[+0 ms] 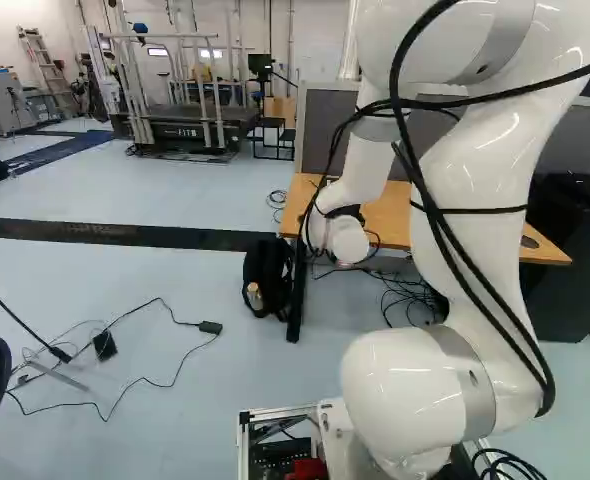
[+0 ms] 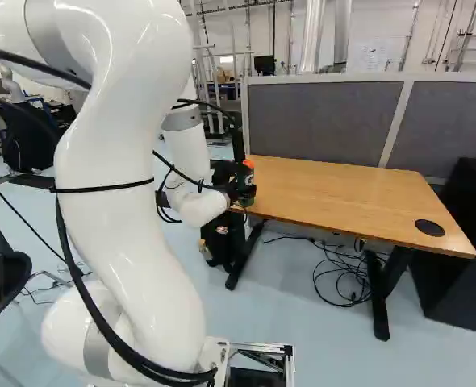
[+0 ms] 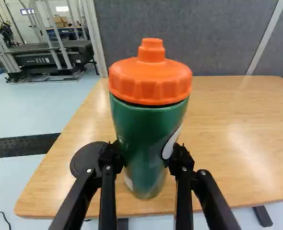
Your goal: Pick up the green bottle from the table
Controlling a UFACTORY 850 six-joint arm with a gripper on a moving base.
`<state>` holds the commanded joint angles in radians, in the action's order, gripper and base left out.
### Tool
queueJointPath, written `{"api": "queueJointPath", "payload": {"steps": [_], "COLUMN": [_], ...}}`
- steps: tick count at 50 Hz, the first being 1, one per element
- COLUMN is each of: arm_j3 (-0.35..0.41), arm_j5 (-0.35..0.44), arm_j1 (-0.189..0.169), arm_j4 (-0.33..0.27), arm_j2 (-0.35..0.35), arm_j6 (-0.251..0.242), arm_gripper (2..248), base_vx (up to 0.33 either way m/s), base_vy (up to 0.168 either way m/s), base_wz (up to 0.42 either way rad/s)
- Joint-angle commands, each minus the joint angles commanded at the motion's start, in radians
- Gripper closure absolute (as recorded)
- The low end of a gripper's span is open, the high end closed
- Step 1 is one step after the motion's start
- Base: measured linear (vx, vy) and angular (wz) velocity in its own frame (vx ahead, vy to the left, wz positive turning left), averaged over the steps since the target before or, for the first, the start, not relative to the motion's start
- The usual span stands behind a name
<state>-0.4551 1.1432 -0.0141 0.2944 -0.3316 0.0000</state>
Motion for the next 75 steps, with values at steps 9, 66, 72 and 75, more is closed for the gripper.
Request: {"api": "queueJointPath", "payload": {"steps": [9,66,72,75], "arm_j3": [0.05,0.378,0.378,0.378], "arm_j5": [0.0,0.0,-0.001,-0.004], "arm_j1": [-0.001,-0.003,-0.003,-0.003], "arm_j4": [0.0,-0.301,-0.301,-0.301], "arm_j2": [0.061,0.532,0.533,0.533], "arm_j6": [0.0,0.0,0.0,0.0], "arm_gripper": [139,139,139,139], "base_vx": [0.0,0.0,0.0,0.0], "base_vy": [0.0,0.0,0.0,0.0], "base_wz": [0.0,0.0,0.0,0.0]}}
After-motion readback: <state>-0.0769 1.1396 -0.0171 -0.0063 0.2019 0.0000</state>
